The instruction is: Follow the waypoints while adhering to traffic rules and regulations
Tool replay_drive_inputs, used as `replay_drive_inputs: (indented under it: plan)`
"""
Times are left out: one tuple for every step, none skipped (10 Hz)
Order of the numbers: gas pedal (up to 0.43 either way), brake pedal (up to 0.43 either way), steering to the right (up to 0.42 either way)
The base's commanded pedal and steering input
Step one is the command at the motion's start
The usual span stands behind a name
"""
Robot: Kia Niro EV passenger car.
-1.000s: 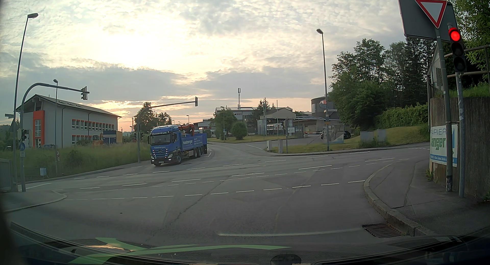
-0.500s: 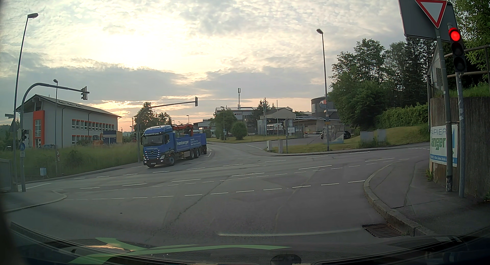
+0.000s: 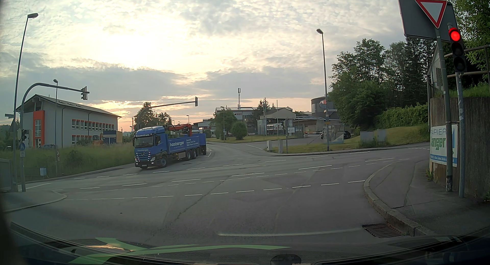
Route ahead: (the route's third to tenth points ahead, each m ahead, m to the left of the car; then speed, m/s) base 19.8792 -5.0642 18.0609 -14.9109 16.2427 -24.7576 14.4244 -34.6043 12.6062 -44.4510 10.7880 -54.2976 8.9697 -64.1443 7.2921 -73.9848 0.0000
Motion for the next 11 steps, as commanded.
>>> replay_drive_inputs:
  plan:
    - [0.0, 0.396, 0.004]
    - [0.0, 0.396, 0.004]
    - [0.0, 0.39, 0.004]
    - [0.0, 0.396, 0.004]
    - [0.0, 0.396, 0.004]
    - [0.0, 0.39, 0.004]
    - [0.0, 0.396, 0.004]
    - [0.0, 0.39, 0.004]
    - [0.0, 0.396, 0.004]
    - [0.0, 0.396, 0.004]
    - [0.0, 0.396, 0.004]
